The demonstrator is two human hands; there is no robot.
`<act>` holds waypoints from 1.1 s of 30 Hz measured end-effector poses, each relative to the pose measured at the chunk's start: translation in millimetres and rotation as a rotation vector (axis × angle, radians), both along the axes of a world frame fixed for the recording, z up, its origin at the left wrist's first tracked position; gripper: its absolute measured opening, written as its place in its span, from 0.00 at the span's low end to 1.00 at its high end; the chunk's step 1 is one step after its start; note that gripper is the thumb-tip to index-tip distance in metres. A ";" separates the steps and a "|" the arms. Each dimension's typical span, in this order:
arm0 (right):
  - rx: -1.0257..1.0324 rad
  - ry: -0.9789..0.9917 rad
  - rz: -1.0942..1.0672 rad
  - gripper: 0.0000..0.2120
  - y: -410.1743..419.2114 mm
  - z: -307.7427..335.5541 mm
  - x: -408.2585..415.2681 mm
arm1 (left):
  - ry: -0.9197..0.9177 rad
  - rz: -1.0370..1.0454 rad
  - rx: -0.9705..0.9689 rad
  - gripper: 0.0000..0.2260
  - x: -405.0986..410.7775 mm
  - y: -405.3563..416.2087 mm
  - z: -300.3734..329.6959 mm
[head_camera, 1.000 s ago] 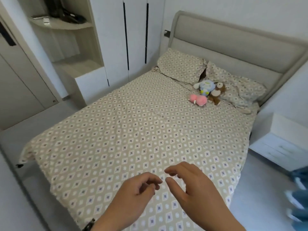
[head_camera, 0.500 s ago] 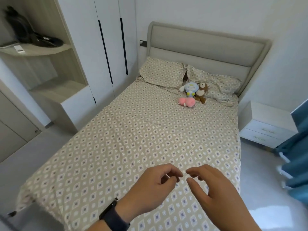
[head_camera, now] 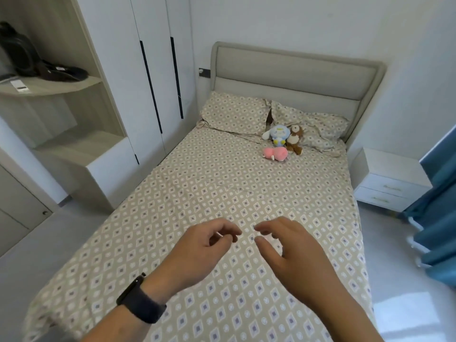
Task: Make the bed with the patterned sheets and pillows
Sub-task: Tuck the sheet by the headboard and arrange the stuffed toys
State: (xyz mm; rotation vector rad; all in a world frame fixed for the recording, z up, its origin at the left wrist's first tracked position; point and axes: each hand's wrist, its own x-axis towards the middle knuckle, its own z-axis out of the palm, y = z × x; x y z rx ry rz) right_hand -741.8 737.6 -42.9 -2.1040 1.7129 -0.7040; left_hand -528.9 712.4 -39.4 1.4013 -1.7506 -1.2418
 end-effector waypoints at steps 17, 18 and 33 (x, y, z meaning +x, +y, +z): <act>0.118 -0.090 -0.208 0.13 -51.2 -27.0 247.0 | -0.072 -0.146 0.020 0.11 251.1 -116.3 -10.8; 0.124 -0.090 -0.208 0.14 -58.4 -29.0 252.3 | -0.053 -0.139 0.019 0.11 253.9 -114.9 -10.5; -0.028 -0.056 -0.224 0.13 -197.3 -16.3 514.7 | -0.055 -0.149 -0.041 0.11 524.5 -216.8 -25.2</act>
